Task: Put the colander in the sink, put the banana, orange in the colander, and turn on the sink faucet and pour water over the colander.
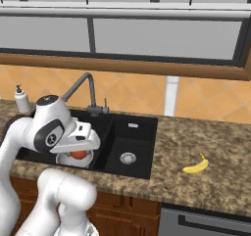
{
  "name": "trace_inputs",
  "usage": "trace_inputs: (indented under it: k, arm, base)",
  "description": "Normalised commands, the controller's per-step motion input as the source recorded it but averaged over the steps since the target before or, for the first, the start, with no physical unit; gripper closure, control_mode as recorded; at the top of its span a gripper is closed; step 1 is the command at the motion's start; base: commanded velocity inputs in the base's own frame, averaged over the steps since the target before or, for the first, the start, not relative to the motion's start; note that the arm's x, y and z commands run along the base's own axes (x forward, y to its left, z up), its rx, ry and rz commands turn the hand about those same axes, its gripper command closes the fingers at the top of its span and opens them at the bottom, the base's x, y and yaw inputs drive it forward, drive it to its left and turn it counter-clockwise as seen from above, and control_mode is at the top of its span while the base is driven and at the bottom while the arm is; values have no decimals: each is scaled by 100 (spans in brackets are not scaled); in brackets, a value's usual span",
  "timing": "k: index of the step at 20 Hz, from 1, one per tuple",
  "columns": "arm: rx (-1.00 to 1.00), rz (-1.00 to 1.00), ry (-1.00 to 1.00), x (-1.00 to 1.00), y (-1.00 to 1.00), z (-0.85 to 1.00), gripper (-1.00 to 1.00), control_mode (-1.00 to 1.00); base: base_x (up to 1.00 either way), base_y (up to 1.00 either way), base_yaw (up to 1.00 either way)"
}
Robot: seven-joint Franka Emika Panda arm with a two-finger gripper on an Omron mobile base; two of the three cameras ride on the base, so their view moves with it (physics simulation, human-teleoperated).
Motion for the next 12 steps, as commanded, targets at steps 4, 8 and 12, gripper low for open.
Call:
trace_inputs:
  k: [4, 8, 12]
  arm:
    - [-5, -10, 0, 5, 100, 1, 100, -100]
    - [-7, -10, 0, 33, 100, -2, 100, -100]
    - [-3, -9, 0, 61, 99, -11, 100, -100]
  base:
    - [0, 0, 0]
    - [0, 0, 0]
    - [0, 0, 0]
